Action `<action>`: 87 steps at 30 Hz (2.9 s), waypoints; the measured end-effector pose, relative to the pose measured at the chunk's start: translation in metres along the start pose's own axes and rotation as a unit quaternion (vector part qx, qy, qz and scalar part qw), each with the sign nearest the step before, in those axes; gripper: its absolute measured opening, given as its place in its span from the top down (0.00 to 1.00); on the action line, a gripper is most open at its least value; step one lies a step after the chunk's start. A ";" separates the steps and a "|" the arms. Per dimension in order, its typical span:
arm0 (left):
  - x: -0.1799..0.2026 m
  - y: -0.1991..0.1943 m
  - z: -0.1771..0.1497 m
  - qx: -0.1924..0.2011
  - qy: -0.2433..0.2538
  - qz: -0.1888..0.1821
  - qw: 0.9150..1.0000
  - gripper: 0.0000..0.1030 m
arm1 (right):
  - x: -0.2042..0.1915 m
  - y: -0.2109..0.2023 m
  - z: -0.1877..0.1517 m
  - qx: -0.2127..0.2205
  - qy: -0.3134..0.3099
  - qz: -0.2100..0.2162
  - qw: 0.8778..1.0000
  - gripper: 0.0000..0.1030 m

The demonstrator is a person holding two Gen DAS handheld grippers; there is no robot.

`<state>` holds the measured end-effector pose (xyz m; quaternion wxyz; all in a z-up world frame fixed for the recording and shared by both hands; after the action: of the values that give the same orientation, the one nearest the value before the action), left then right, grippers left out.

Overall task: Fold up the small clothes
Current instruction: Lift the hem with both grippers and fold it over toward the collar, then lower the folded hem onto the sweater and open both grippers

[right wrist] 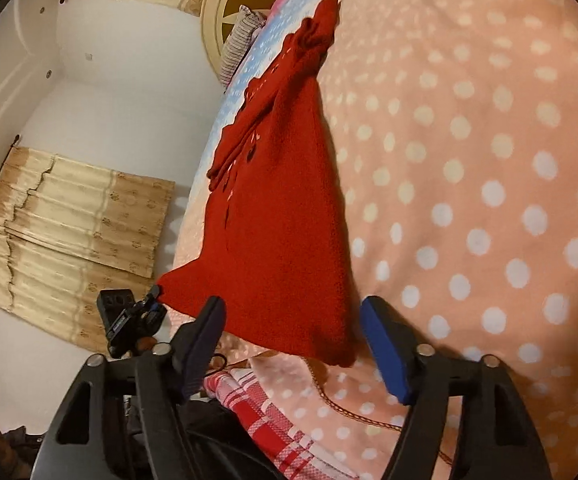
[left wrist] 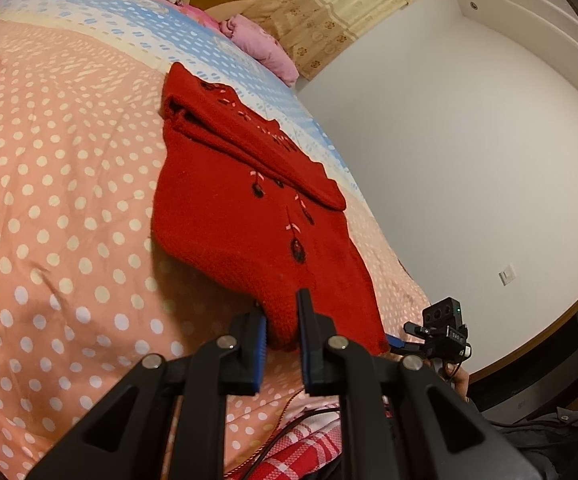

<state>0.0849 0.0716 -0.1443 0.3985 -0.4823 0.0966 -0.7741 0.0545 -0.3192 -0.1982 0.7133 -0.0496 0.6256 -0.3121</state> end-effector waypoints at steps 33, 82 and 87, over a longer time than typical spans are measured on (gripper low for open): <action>0.017 -0.005 0.098 0.100 -0.003 -0.029 0.995 0.87 | -0.113 -0.027 0.100 0.137 -0.124 0.062 0.981 0.93; -0.053 0.171 0.259 0.061 -0.027 0.141 0.988 0.71 | -0.055 0.111 0.333 0.147 -0.058 -0.107 0.982 0.90; -0.038 0.145 0.252 0.082 0.038 0.164 0.982 0.27 | -0.053 0.105 0.330 0.173 -0.061 -0.155 0.971 0.36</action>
<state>0.3771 0.0615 -0.1173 0.5543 -0.3954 0.1257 -0.7215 0.3981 -0.3144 -0.1309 0.6908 -0.0403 0.5021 -0.5188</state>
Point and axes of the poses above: each gripper's, at about its wrist camera, not at the fingertips, and y roughly the way its jaws point, x to its right, z to its top, the point moved 3 cm from there along y, roughly the way its jaws point, and after that the axes turned 3 degrees about z, right-handed, at the moved point
